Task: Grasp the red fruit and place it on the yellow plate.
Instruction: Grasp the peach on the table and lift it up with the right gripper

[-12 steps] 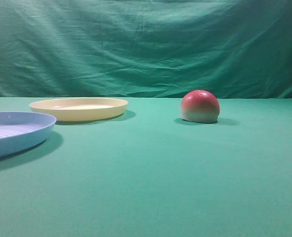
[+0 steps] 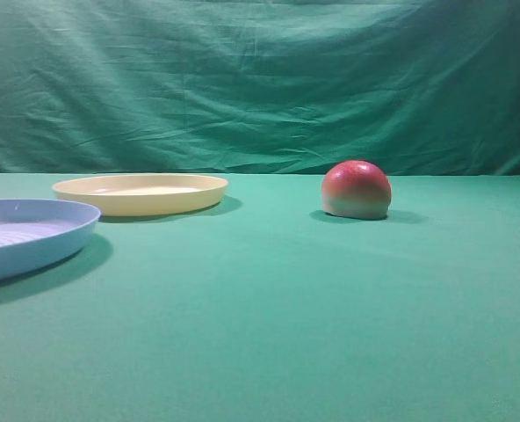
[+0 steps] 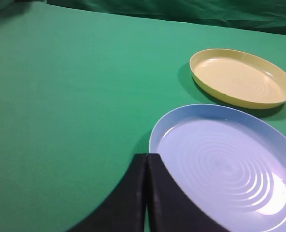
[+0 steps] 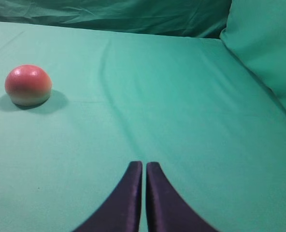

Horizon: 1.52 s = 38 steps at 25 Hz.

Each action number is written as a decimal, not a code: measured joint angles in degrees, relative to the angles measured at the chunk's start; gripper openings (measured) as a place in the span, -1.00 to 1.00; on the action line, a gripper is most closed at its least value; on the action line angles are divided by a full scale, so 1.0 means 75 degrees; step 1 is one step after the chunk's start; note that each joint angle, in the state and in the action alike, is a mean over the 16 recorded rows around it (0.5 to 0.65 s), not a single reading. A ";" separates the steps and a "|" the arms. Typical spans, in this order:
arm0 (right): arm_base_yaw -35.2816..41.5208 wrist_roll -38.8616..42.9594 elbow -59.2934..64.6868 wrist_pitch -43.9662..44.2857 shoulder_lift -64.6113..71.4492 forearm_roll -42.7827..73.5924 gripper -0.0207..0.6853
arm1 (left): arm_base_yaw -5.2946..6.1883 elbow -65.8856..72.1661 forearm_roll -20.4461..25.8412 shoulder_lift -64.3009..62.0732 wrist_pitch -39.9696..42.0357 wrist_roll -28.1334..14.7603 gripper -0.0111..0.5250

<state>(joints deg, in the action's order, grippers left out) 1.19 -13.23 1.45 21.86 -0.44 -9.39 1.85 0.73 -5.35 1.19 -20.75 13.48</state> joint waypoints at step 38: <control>0.0000 -0.0855 -0.2990 -0.0077 0.2784 -0.0744 -0.94 | 0.0000 0.0000 0.0000 0.0000 0.0000 0.0000 -0.96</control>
<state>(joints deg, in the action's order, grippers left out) 1.19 -19.64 -20.97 21.28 20.44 -14.97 1.85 0.73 -5.35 1.19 -20.75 13.48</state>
